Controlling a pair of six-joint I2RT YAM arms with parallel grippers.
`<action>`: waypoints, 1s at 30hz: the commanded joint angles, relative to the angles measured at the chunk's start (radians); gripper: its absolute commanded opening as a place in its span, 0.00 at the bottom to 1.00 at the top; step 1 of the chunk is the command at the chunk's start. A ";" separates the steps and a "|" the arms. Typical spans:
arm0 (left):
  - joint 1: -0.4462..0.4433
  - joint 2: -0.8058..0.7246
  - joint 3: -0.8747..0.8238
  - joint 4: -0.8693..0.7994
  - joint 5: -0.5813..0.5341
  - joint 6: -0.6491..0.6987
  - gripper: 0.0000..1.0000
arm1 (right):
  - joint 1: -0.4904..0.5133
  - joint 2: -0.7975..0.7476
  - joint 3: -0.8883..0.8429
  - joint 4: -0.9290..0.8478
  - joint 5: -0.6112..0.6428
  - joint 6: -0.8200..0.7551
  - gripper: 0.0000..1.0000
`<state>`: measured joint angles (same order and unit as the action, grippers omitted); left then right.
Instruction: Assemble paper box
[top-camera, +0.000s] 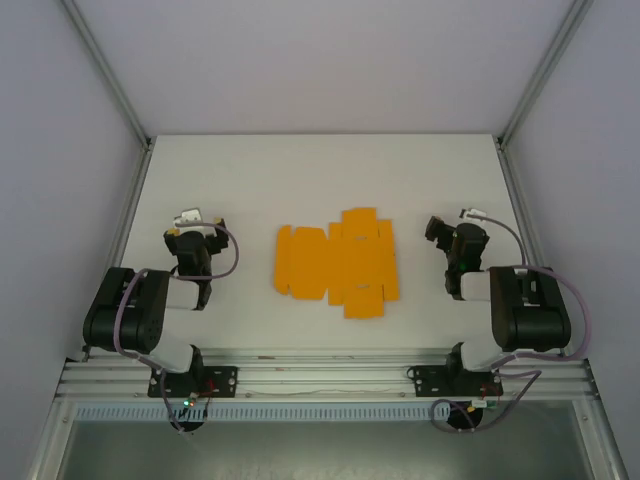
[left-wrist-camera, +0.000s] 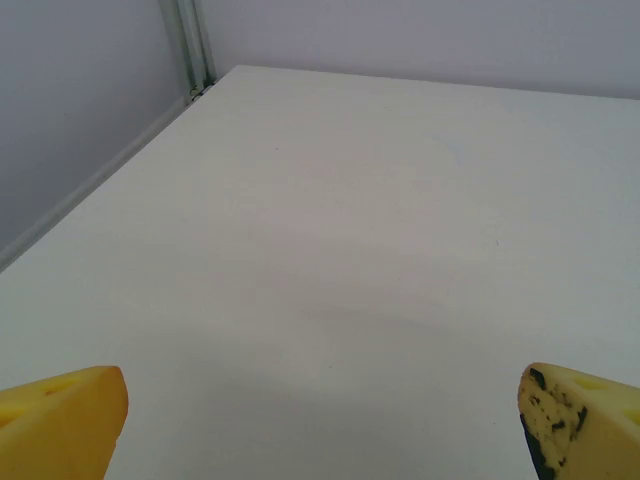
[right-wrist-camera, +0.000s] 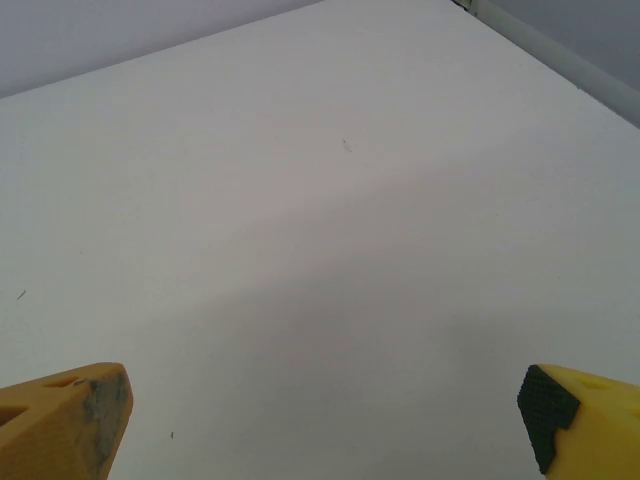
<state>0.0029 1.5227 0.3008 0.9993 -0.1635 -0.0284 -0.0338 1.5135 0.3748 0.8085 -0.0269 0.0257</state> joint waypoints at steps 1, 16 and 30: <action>0.004 -0.011 0.017 0.009 0.010 -0.013 1.00 | 0.001 -0.015 0.017 0.015 -0.001 0.008 1.00; 0.004 -0.009 0.021 0.005 0.010 -0.013 1.00 | 0.000 -0.015 0.019 0.014 -0.001 0.010 1.00; 0.005 -0.140 0.099 -0.234 -0.006 -0.018 1.00 | 0.000 -0.093 0.038 -0.070 0.032 0.020 1.00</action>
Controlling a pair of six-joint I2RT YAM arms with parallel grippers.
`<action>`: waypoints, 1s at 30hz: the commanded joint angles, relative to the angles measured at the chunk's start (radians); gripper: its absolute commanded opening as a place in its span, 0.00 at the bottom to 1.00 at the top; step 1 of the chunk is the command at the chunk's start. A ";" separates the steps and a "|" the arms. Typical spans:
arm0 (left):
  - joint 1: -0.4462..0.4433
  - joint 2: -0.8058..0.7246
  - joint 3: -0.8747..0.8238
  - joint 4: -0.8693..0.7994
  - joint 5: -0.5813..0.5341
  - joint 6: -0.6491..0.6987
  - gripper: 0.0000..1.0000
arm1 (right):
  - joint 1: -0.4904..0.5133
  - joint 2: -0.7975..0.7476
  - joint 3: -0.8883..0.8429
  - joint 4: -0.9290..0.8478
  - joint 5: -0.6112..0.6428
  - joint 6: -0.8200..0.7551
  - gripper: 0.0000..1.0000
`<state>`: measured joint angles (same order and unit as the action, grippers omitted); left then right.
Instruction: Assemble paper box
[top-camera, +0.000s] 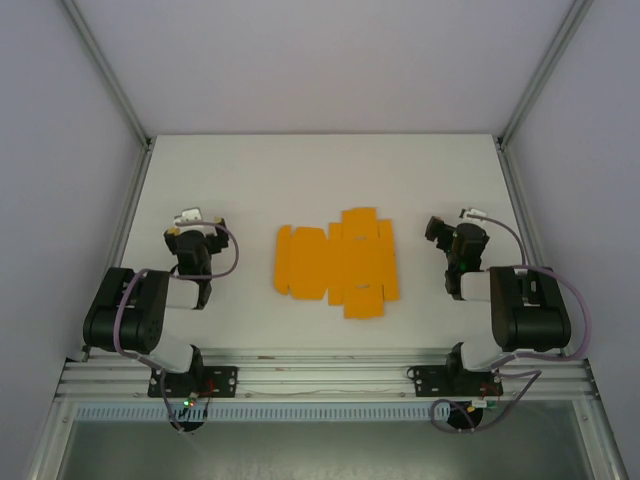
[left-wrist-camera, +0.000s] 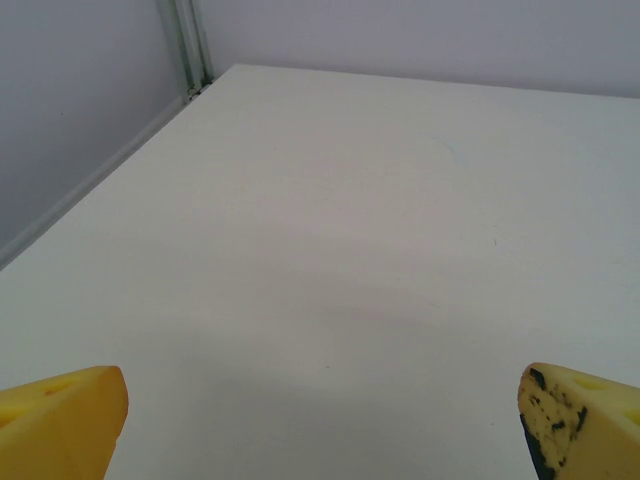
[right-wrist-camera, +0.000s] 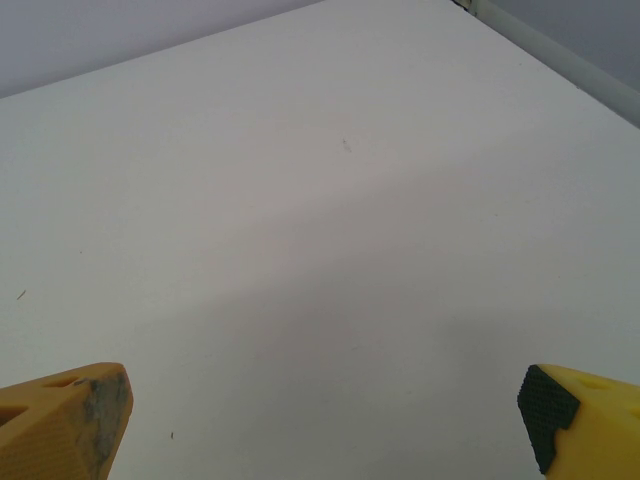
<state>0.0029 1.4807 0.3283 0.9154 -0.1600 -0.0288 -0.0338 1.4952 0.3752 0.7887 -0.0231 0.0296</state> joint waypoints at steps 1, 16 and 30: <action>0.005 -0.140 0.099 -0.232 -0.021 -0.028 1.00 | 0.000 -0.113 0.055 -0.110 0.031 0.016 1.00; -0.092 -0.314 0.253 -0.823 0.362 -0.400 1.00 | 0.311 -0.199 0.424 -0.864 -0.169 0.312 0.63; -0.267 -0.046 0.287 -0.730 0.608 -0.505 1.00 | 0.424 0.109 0.416 -0.850 -0.235 0.401 0.43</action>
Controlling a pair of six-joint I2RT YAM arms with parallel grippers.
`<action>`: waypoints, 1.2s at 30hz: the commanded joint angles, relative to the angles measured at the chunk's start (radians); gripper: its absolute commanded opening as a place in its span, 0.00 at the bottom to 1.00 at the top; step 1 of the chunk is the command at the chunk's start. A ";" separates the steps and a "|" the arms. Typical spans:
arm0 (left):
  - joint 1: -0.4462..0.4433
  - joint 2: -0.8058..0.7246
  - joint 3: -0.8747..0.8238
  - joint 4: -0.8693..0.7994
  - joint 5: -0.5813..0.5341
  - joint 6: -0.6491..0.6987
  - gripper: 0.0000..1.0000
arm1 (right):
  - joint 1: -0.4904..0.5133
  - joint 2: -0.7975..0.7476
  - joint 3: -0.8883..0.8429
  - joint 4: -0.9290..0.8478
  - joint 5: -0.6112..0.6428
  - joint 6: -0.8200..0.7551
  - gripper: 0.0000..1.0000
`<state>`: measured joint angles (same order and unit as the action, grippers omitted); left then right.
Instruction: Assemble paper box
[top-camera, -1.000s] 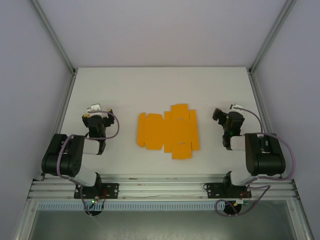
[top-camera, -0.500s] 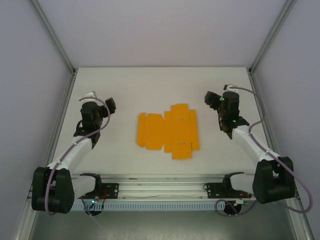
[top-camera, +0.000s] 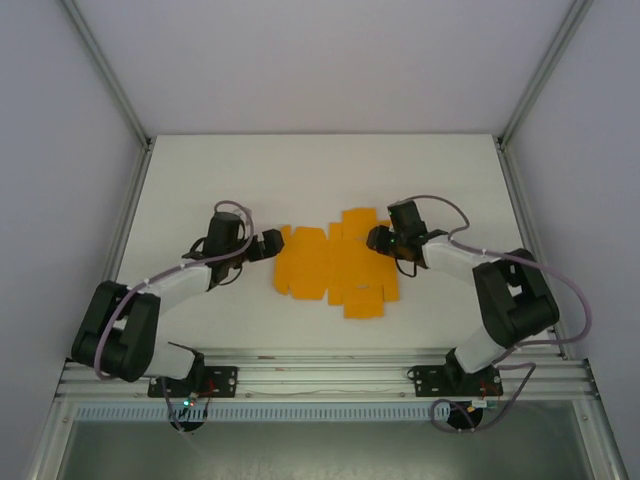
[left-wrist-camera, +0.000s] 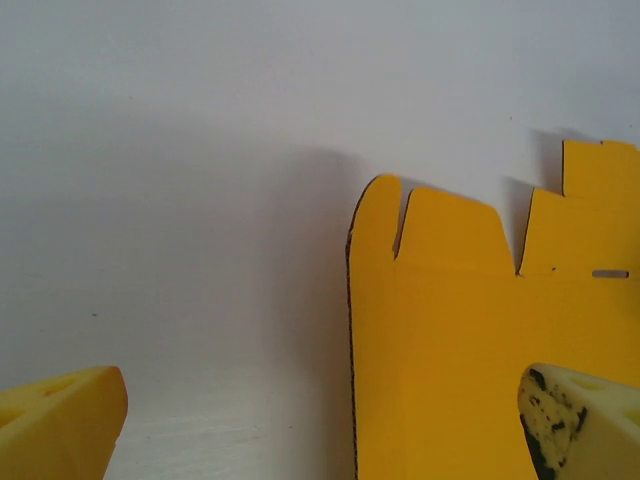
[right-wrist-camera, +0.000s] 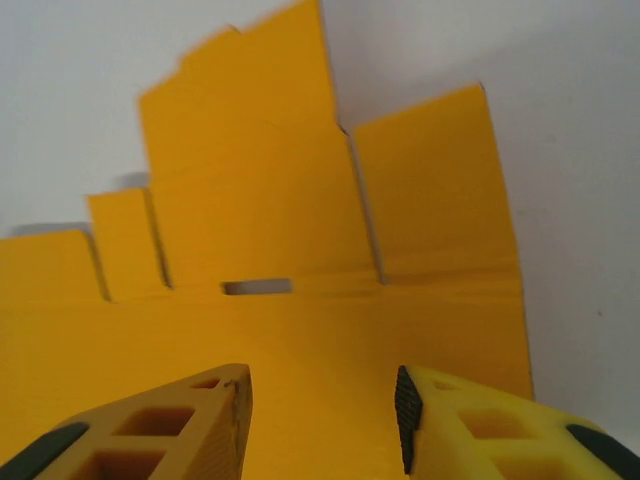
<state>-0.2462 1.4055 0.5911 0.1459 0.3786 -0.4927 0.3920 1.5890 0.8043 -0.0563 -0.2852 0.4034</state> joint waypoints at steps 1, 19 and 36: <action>-0.030 0.053 0.026 0.058 0.090 -0.047 1.00 | -0.002 0.027 -0.017 0.003 0.023 0.032 0.42; -0.160 0.253 0.163 0.200 0.229 -0.131 0.00 | -0.002 0.043 -0.046 0.097 -0.002 0.061 0.43; -0.153 -0.166 0.232 0.104 0.087 -0.041 0.00 | -0.207 -0.466 -0.093 -0.019 -0.214 -0.154 0.96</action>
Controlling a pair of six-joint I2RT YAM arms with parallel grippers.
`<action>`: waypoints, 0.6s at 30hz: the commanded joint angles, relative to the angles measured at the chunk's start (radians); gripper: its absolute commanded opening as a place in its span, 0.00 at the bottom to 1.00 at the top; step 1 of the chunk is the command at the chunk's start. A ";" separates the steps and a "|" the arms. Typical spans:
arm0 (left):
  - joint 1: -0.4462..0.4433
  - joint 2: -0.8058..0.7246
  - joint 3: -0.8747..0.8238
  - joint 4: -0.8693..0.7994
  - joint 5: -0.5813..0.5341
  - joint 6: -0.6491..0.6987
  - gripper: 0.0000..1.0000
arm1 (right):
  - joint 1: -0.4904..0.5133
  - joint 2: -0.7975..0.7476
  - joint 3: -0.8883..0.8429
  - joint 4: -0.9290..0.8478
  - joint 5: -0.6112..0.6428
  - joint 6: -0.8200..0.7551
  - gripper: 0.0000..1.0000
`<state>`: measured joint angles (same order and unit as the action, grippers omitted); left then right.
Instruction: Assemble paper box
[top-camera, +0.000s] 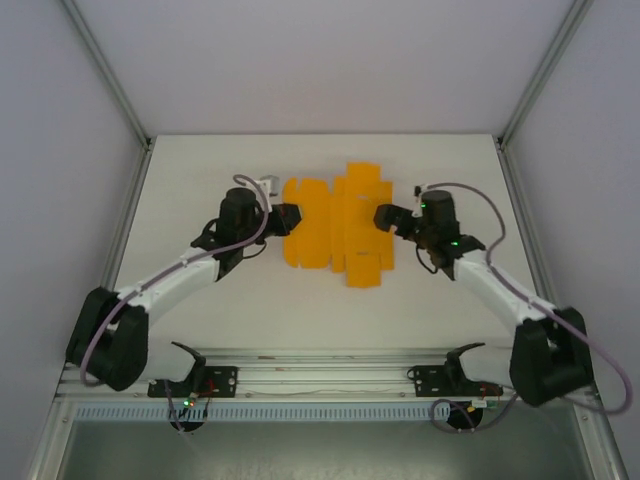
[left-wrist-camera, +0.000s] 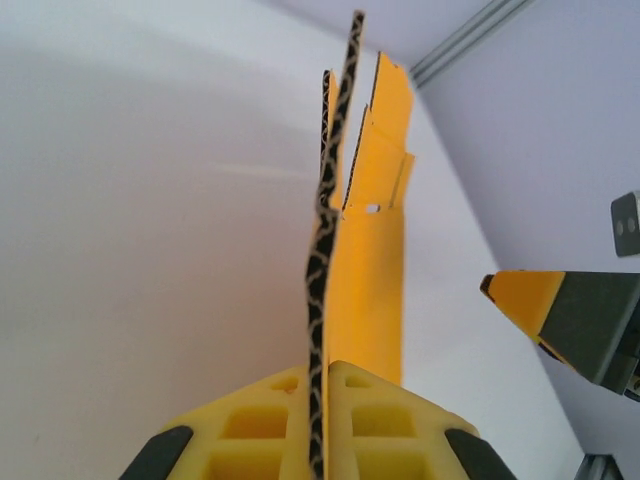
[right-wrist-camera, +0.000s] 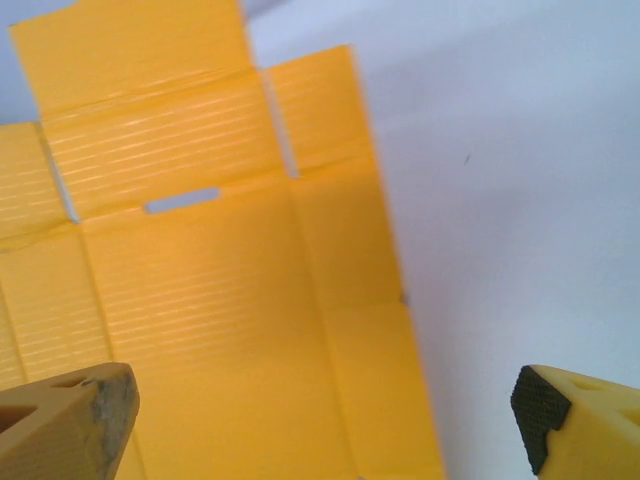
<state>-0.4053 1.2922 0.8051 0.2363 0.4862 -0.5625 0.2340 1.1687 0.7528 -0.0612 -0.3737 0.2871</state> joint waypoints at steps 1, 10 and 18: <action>0.006 -0.075 0.010 0.031 -0.012 0.025 0.00 | -0.076 -0.065 -0.051 -0.014 -0.184 -0.051 0.96; 0.005 -0.207 -0.005 0.059 0.067 0.016 0.00 | -0.159 -0.074 -0.050 0.087 -0.461 -0.046 0.89; 0.006 -0.264 -0.031 0.039 0.036 -0.004 0.00 | -0.161 -0.024 -0.006 0.126 -0.668 -0.057 0.54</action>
<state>-0.4053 1.0542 0.7822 0.2569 0.5259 -0.5598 0.0776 1.1435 0.7082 0.0174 -0.9169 0.2386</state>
